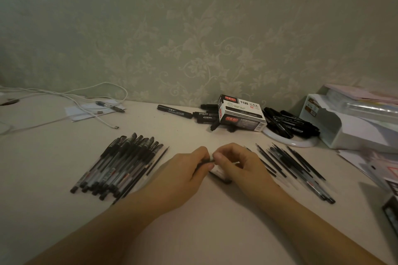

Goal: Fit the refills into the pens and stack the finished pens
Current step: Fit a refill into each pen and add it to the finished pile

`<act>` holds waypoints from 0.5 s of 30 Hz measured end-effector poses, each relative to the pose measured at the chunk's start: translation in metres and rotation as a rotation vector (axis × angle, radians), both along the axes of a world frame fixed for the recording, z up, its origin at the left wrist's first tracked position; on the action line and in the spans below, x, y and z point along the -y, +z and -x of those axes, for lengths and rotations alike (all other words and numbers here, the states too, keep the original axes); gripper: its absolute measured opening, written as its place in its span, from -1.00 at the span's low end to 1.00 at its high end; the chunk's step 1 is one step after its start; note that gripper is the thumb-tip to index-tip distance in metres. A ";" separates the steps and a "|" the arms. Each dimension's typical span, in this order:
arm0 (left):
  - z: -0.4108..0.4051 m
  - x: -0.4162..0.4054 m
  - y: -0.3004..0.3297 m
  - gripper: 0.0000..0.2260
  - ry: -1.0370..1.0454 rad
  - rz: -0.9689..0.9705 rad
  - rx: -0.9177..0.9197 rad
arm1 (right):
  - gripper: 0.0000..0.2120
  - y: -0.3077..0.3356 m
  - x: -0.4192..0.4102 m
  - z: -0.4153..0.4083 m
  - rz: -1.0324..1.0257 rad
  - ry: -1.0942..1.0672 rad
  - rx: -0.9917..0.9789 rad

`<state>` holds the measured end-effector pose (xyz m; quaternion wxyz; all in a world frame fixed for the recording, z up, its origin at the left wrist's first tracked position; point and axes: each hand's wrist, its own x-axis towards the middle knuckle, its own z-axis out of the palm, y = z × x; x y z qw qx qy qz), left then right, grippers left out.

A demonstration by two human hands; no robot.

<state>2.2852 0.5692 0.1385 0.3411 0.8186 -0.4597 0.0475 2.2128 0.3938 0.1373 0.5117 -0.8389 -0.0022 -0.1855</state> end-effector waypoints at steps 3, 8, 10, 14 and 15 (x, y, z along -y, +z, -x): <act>0.000 0.000 0.000 -0.86 -0.002 -0.006 0.002 | -0.90 0.000 -0.002 -0.001 -0.014 0.018 -0.015; 0.000 0.000 0.001 -0.93 -0.009 -0.021 -0.001 | -0.88 0.002 0.000 0.001 -0.032 0.027 -0.015; 0.001 0.000 0.002 -0.97 -0.008 -0.017 0.001 | -0.87 0.003 -0.001 0.001 -0.048 0.000 -0.001; 0.003 0.000 0.004 -0.94 0.009 -0.017 0.014 | -0.91 0.006 -0.001 0.001 -0.156 -0.062 0.022; 0.003 0.000 0.004 -0.94 0.008 -0.016 0.011 | -0.92 0.007 0.000 0.001 -0.180 -0.081 0.029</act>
